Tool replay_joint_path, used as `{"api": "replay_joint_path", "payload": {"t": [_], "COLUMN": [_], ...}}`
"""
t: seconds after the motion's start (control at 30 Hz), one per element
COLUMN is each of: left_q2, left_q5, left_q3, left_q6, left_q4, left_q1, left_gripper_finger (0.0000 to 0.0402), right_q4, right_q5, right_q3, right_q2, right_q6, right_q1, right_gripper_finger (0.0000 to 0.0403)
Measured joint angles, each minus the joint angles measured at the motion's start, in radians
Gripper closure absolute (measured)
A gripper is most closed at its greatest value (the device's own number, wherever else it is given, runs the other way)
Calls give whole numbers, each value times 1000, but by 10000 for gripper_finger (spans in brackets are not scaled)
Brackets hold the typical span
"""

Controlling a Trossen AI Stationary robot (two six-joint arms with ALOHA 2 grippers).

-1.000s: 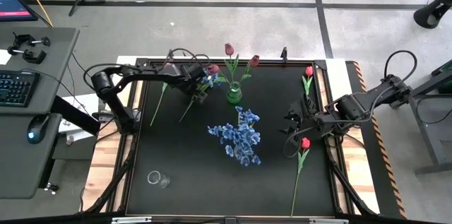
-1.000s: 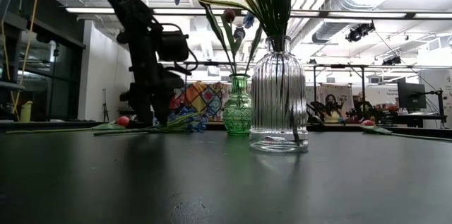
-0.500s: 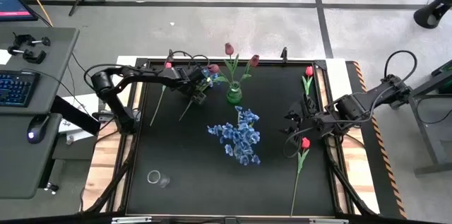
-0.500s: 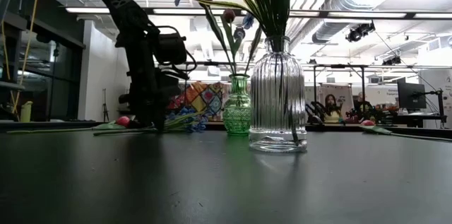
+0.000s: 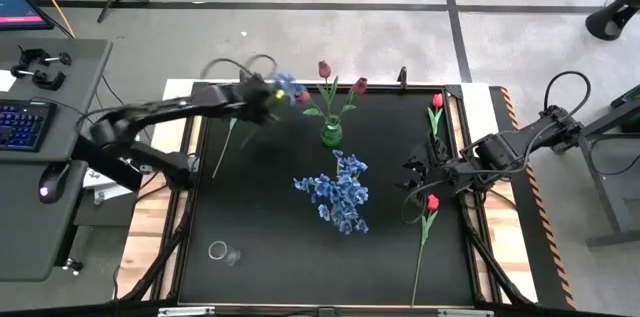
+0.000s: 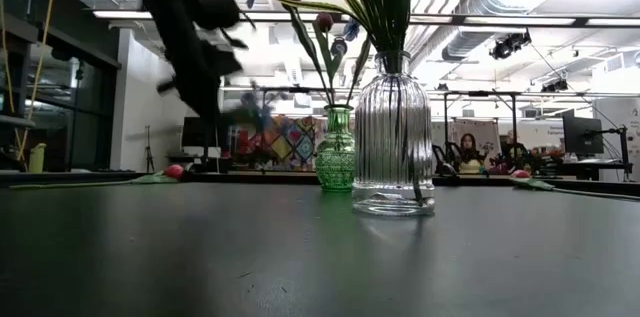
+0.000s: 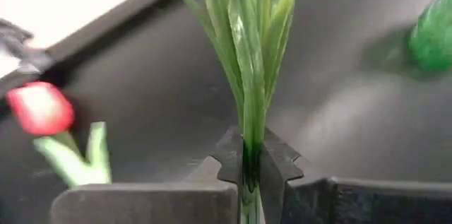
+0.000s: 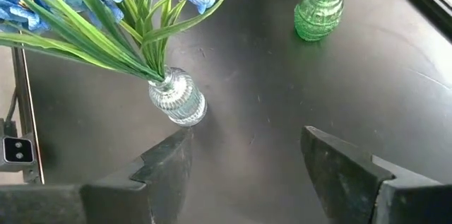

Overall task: Sort flowers into vase by color
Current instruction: Put the blue flowers into the right transparent vase

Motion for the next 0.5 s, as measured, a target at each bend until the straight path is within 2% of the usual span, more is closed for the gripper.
{"api": "replay_joint_path", "payload": {"t": [0.13, 0.23, 0.37, 0.5], "left_q2": [-235, -398, -599, -729], "left_q5": [-25, -32, -48, -146], "left_q3": [-2, -32, -77, -126], "left_q6": [-91, -172, -280, -335], "left_q4": [-20, -15, 43, 295], "left_q1": [-23, -100, -282, -527], "left_gripper_finger": [398, 399, 400, 401], "right_q4": [2, 3, 2, 3], "right_q5": [1, 15, 49, 58], "right_q3": [0, 0, 0, 0], "right_q2": [0, 0, 0, 0], "right_q6": [-22, -26, -32, -44], "right_q1": [0, 0, 0, 0], "right_gripper_finger": [151, 151, 151, 151]}}
